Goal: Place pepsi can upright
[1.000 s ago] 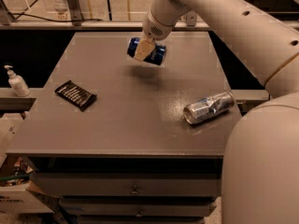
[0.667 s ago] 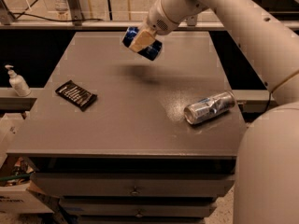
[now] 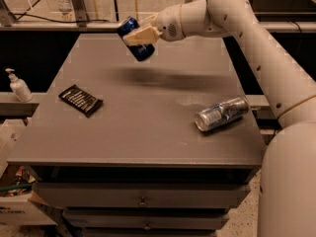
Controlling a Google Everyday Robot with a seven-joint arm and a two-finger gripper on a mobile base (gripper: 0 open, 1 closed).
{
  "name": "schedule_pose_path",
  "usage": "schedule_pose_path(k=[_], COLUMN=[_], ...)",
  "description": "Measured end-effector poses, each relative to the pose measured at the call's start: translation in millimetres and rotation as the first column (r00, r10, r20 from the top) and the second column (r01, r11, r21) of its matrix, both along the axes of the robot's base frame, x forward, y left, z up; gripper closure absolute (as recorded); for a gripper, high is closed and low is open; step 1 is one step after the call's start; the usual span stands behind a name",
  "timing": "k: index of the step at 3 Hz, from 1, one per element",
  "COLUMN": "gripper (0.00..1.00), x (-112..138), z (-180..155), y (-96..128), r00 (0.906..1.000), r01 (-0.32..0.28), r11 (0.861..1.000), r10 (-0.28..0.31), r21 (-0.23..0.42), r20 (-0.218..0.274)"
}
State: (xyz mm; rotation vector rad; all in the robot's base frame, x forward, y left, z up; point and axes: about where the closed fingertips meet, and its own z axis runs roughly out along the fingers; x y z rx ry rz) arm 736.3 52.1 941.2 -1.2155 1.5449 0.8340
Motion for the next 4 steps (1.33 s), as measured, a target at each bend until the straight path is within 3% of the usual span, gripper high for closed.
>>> schedule_pose_path(k=[1,2,3,4], gripper=[1.0,1.0,1.0,1.0], x=[0,-2,-6,-10], z=[2,-6,-19,-28], y=[-3,-12,-19,-20], r00=[0.9999,0.9992,0.9988,0.9997], r01=[0.002,0.022,0.035,0.026], r11=[0.992,0.983,0.977,0.979], r10=[-0.001,-0.016,-0.027,-0.025], r21=[0.128,0.184,0.209,0.202], r20=[-0.014,-0.037,-0.041,-0.009])
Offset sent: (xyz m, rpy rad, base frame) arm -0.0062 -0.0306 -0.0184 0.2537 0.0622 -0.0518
